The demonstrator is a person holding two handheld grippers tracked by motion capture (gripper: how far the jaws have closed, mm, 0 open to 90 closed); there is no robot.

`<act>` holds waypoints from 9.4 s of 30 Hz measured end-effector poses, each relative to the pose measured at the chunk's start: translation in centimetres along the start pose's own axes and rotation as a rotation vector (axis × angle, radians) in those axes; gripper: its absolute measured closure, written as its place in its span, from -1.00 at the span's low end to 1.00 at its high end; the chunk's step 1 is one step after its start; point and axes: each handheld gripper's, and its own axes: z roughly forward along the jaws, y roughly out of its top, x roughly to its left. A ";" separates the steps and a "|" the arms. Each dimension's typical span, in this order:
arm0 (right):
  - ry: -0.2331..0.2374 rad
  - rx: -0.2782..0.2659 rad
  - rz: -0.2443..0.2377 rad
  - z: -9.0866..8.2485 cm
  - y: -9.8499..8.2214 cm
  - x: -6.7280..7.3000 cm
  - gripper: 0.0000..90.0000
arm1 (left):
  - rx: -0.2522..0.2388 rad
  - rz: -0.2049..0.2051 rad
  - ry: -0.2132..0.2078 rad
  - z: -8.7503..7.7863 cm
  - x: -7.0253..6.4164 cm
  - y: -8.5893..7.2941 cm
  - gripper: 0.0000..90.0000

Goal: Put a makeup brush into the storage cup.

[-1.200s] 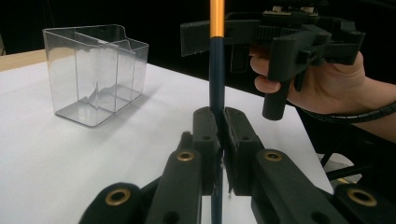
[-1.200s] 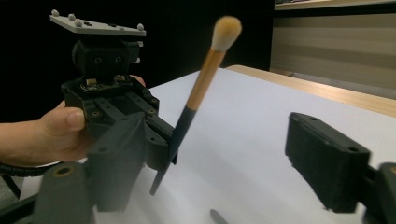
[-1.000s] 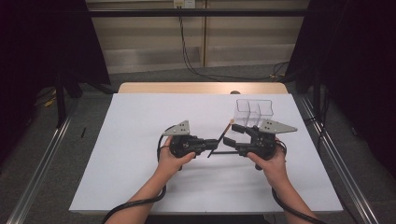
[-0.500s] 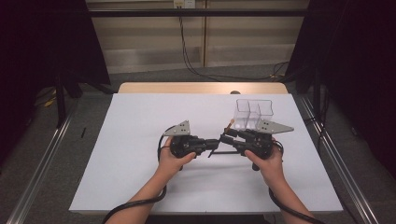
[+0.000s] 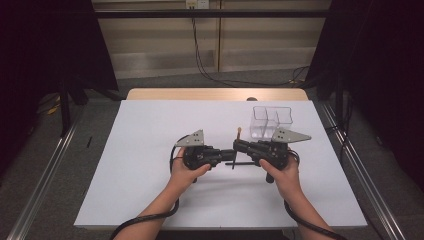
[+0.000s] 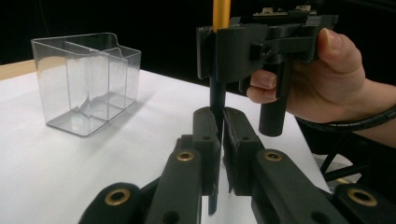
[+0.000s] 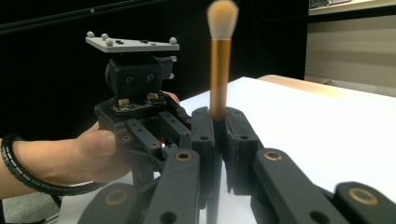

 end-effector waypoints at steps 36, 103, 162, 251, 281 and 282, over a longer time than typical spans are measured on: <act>0.015 -0.031 -0.030 -0.3 0.9 -0.4 0.86 | -0.058 0.028 0.008 -0.8 -0.2 0.5 -0.31; -0.056 -0.030 -0.097 -2.5 2.8 -3.0 0.86 | -0.013 0.109 0.185 -11.8 0.0 0.3 -0.99; -0.196 -0.047 -0.117 -5.1 6.3 -8.0 0.85 | 0.024 0.119 0.293 -18.6 -1.1 -1.4 -0.99; -0.436 -0.028 -0.121 -8.1 5.5 -13.6 0.85 | 0.016 0.131 0.301 -20.1 -2.0 -3.3 -0.99; -0.458 -0.011 -0.112 -7.7 4.1 -14.2 0.85 | 0.019 0.138 0.306 -20.1 -1.9 -3.2 -0.99; -0.459 -0.012 -0.109 -7.7 4.0 -14.2 0.85 | 0.020 0.138 0.309 -20.1 -1.9 -3.2 -0.99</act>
